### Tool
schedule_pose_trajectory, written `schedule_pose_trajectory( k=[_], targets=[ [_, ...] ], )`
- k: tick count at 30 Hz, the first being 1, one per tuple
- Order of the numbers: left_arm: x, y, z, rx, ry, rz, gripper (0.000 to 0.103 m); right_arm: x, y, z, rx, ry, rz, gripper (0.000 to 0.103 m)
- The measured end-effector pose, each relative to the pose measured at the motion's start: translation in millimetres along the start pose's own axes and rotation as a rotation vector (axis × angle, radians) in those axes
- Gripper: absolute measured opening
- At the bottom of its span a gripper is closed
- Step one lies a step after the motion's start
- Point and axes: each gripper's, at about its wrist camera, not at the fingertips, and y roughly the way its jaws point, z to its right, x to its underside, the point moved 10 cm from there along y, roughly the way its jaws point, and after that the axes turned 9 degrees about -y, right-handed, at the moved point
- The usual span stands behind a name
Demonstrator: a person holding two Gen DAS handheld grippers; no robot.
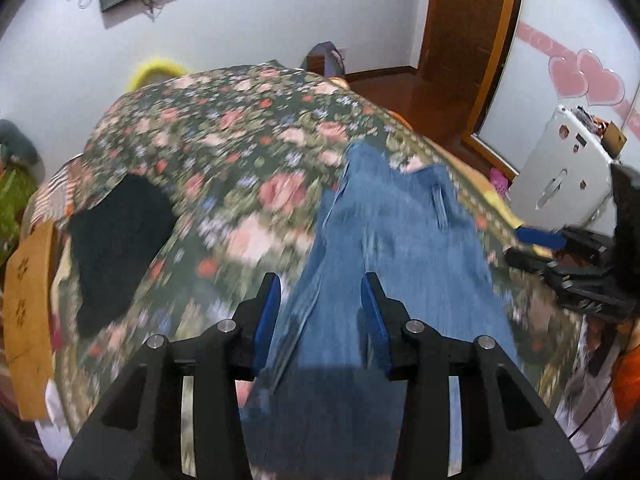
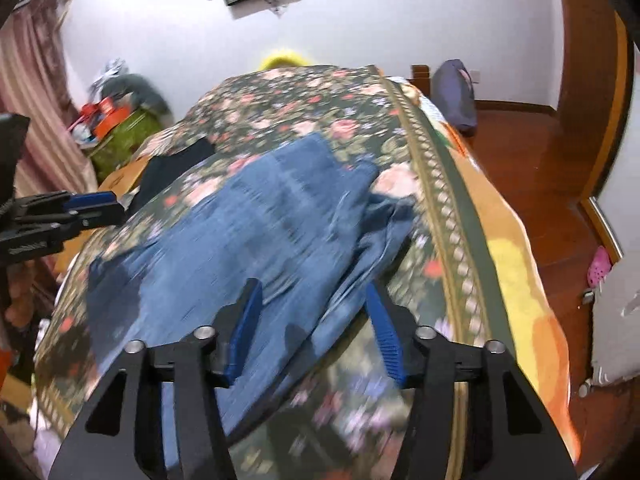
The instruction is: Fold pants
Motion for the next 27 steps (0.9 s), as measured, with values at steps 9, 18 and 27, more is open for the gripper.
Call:
schedule_pose_trajectory(
  k=[9, 18, 27],
  targets=[
    [-10.7, 89.5, 31.3, 0.044, 0.067, -0.171, 0.028, -16.6, 62.2, 26.1, 0.024, 0.030, -0.027, 0.030],
    [4.2, 108.7, 27.6, 0.028, 0.073, -0.181, 0.029, -13.6, 48.6, 38.8, 0.023, 0.028, 0.043, 0.012],
    [-1.5, 97.9, 20.9, -0.002, 0.087, -0.159, 0.029, -10.0, 57.6, 39.5, 0.096, -0.003, -0.055, 0.017]
  ],
)
